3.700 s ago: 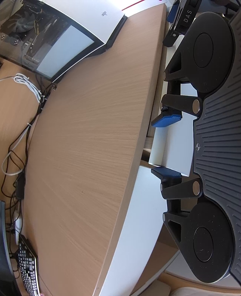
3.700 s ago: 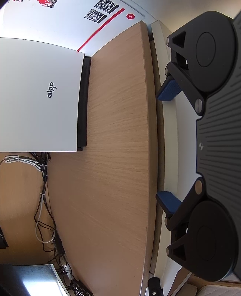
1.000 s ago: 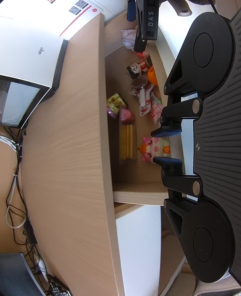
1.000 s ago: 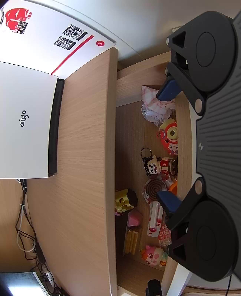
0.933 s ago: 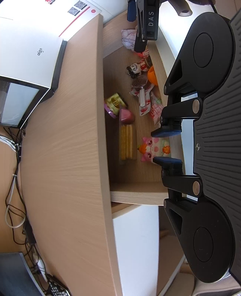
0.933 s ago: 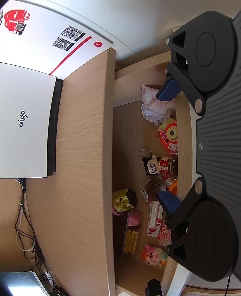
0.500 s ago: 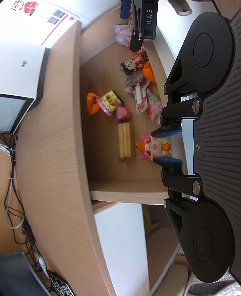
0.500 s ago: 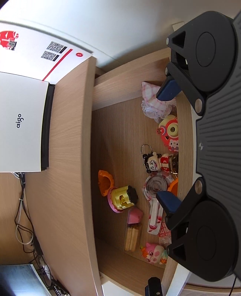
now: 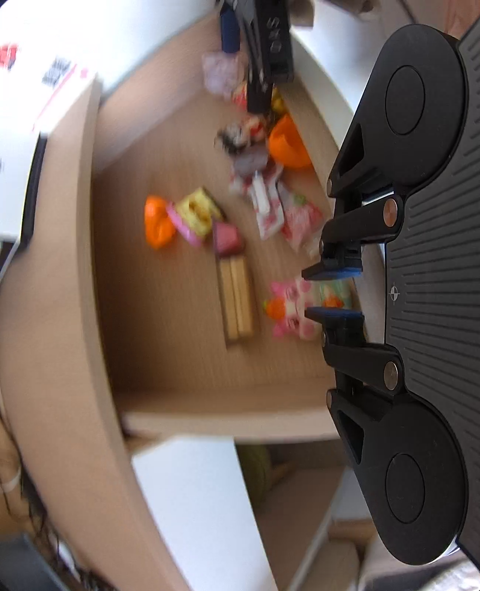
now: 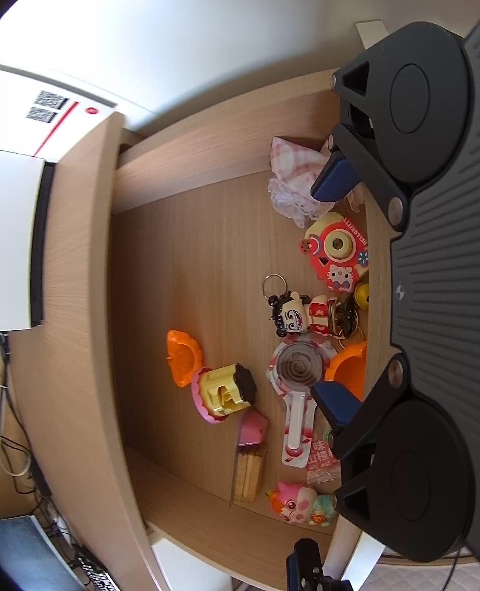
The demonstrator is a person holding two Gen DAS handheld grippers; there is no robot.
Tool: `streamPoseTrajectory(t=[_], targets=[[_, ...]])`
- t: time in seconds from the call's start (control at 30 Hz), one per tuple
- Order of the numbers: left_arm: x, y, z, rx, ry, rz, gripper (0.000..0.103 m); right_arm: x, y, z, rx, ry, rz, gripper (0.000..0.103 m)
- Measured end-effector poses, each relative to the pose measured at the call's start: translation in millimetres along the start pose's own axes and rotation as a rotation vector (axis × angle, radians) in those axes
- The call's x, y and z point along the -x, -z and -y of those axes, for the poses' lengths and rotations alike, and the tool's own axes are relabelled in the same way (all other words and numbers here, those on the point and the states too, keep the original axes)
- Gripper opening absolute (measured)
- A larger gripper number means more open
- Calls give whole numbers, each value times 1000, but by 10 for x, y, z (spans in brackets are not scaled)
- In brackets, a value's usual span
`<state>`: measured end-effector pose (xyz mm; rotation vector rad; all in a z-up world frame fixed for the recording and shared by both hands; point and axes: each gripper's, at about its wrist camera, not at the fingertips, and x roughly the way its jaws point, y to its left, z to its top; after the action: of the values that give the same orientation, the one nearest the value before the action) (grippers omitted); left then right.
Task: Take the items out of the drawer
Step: 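Grasp the wafer snack with the left tool while the right tool grasps the yellow-pink cup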
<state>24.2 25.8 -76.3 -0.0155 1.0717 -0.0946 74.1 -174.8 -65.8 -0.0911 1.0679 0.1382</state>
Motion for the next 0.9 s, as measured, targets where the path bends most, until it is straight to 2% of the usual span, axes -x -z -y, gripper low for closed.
streamPoseTrajectory(t=[0.07,0.13,0.23,0.3,0.4,0.53,0.67,0.77,0.9], targets=[[45,54,6,-37,82,22,16,-16,-21,40,-1,-19,-34,103],[110,70,31,-93,115,61,16,-26,-57,70,-8,-14,-56,102],[202,21,94,-255,99,129,20,54,-82,101,-13,23,-52,98],[211,-48,148,-387,77,129,20,169,-98,137,-5,5,-13,98],[126,-208,219,-605,45,82,23,295,-135,213,51,-82,39,98],[-86,-461,277,-755,62,1,23,296,-261,231,130,-147,69,98],[-420,-565,294,-849,27,-117,22,182,-376,242,114,-266,66,98],[-610,-553,289,-942,28,-195,23,105,-455,252,106,-327,63,98],[-636,-633,256,-911,115,-191,28,2,-541,258,89,-346,47,98]])
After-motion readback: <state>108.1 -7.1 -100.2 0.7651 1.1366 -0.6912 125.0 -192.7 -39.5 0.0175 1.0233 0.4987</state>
